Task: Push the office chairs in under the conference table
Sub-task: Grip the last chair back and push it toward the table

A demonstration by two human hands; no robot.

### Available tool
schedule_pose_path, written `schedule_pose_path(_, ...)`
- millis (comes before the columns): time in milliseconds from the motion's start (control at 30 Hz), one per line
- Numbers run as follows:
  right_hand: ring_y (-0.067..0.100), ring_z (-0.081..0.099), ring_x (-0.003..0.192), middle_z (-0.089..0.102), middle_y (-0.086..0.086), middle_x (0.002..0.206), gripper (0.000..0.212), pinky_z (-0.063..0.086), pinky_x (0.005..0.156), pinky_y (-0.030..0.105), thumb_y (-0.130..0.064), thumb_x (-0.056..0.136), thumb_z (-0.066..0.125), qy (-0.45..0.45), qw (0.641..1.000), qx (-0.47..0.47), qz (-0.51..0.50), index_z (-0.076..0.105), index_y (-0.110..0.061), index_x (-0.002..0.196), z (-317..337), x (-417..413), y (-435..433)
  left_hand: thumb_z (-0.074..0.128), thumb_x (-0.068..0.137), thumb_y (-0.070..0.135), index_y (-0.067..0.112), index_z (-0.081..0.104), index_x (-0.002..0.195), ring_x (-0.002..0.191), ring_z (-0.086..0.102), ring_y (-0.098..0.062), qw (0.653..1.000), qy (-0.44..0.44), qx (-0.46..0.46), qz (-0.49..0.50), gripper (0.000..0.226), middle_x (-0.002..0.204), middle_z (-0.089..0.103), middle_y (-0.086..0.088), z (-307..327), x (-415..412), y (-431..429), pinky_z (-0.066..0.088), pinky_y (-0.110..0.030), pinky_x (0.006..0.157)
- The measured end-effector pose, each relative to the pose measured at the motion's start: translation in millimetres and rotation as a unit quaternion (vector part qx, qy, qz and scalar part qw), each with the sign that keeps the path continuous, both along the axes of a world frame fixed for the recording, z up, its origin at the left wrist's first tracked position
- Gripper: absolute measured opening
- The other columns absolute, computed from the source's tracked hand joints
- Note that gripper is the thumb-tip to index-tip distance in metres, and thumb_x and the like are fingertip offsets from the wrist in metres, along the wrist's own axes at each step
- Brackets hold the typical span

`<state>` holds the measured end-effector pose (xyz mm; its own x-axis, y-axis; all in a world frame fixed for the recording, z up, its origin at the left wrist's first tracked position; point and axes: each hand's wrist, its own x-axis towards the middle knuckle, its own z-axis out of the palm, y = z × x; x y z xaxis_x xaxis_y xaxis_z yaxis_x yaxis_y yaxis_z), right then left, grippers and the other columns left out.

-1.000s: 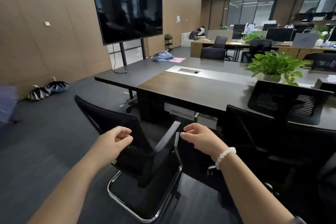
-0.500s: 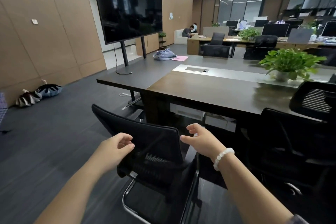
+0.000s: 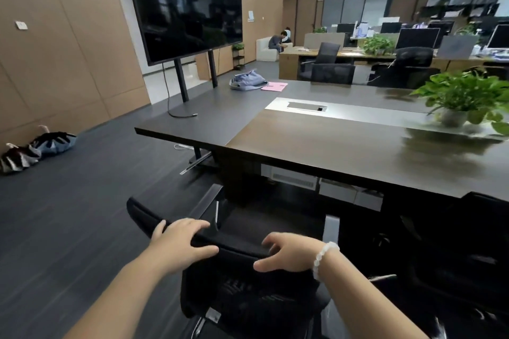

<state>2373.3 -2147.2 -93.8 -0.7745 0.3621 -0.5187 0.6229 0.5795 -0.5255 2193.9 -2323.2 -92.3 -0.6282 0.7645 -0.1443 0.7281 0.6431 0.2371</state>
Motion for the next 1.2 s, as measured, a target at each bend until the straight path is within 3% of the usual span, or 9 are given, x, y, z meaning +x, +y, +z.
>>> schedule_pose_path(300,0.011,0.056,0.112,0.06,-0.014,0.122,0.069,0.044,0.1,0.031,-0.066,0.067,0.069,-0.064,0.997,0.016,-0.049,0.055,-0.032,0.126,2,-25,-1,0.055,0.075,0.069,0.042,0.041,0.133,0.134,0.036,-0.004,0.99,-0.087,-0.003,-0.114,0.066,0.142,0.043,0.017,-17,-66,35,0.001,-0.04,0.118)
schedule_pose_path(533,0.011,0.059,0.103,0.061,-0.013,0.113,0.066,0.049,0.094,0.033,-0.067,0.062,0.072,-0.067,0.982,0.074,-0.161,0.06,-0.029,0.115,-3,-38,-45,0.058,0.065,0.074,0.043,0.048,0.128,0.121,0.049,-0.004,0.958,-0.182,0.004,-0.221,0.072,0.126,0.054,0.02,-22,-101,24,0.039,-0.031,0.105)
schedule_pose_path(633,0.013,0.061,0.098,0.064,-0.012,0.106,0.06,0.051,0.088,0.033,-0.066,0.061,0.071,-0.094,0.97,0.158,-0.162,0.06,-0.032,0.109,-11,-50,-62,0.06,0.067,0.072,0.047,0.048,0.125,0.115,0.051,0.001,0.952,-0.134,-0.015,-0.275,0.064,0.121,0.054,0.026,-19,-111,13,0.044,-0.027,0.096)
schedule_pose_path(767,0.014,0.063,0.092,0.068,-0.011,0.095,0.045,0.049,0.076,0.03,-0.062,0.068,0.068,-0.104,0.943,0.281,-0.146,0.063,-0.032,0.102,-19,-59,-74,0.055,0.075,0.066,0.047,0.052,0.115,0.1,0.06,-0.002,0.925,0.065,-0.016,-0.374,0.044,0.104,0.065,0.023,-22,-119,7,0.045,-0.024,0.074)
schedule_pose_path(833,0.014,0.064,0.09,0.068,-0.011,0.093,0.043,0.047,0.075,0.03,-0.062,0.07,0.068,-0.089,0.937,0.303,-0.148,0.063,-0.032,0.1,-20,-56,-75,0.052,0.078,0.065,0.045,0.053,0.115,0.095,0.062,-0.006,0.908,0.114,-0.003,-0.404,0.042,0.101,0.067,0.018,-25,-123,11,0.044,-0.024,0.07)
schedule_pose_path(1000,0.017,0.065,0.089,0.069,-0.008,0.09,0.044,0.046,0.081,0.034,-0.063,0.071,0.066,-0.078,0.928,0.333,-0.144,0.064,-0.031,0.102,-19,-53,-73,0.049,0.078,0.069,0.039,0.057,0.109,0.089,0.064,-0.009,0.897,0.116,0.005,-0.426,0.043,0.094,0.068,0.015,-33,-132,21,0.048,-0.027,0.072)
schedule_pose_path(1200,0.018,0.065,0.087,0.068,-0.008,0.089,0.043,0.04,0.071,0.029,-0.063,0.072,0.065,-0.074,0.927,0.34,-0.139,0.063,-0.03,0.1,-17,-55,-73,0.047,0.079,0.07,0.04,0.056,0.107,0.088,0.063,-0.009,0.895,0.126,0.017,-0.427,0.042,0.093,0.068,0.015,-35,-137,21,0.045,-0.025,0.069)
